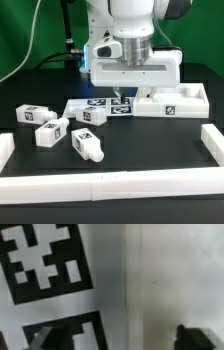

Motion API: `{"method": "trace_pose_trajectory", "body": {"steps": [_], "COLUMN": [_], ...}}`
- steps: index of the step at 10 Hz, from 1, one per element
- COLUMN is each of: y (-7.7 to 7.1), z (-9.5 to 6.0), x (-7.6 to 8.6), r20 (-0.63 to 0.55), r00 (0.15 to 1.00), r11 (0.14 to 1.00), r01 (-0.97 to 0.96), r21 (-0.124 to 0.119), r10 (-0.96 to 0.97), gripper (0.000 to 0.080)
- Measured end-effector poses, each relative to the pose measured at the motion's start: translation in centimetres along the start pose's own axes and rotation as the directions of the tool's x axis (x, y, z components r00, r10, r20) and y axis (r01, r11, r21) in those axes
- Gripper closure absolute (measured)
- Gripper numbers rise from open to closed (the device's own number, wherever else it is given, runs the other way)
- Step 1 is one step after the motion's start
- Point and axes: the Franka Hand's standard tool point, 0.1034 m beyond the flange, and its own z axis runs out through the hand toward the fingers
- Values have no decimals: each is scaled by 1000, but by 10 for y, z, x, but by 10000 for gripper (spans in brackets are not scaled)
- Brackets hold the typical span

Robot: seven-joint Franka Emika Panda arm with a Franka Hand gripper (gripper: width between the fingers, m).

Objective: Assemble one leg

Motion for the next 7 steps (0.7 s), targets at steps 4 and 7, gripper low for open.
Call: {"method": "trace_pose_trajectory", "body": {"steps": [4,7], "y": [-1,1], "z": [-1,-6], "x": [1,9], "r20": [-3,32], "r00": [1000,999], "r11": [1000,1000], "r01": [1,8], "r21": [1,13], "r10": [-1,-8], "gripper": [731,745]}}
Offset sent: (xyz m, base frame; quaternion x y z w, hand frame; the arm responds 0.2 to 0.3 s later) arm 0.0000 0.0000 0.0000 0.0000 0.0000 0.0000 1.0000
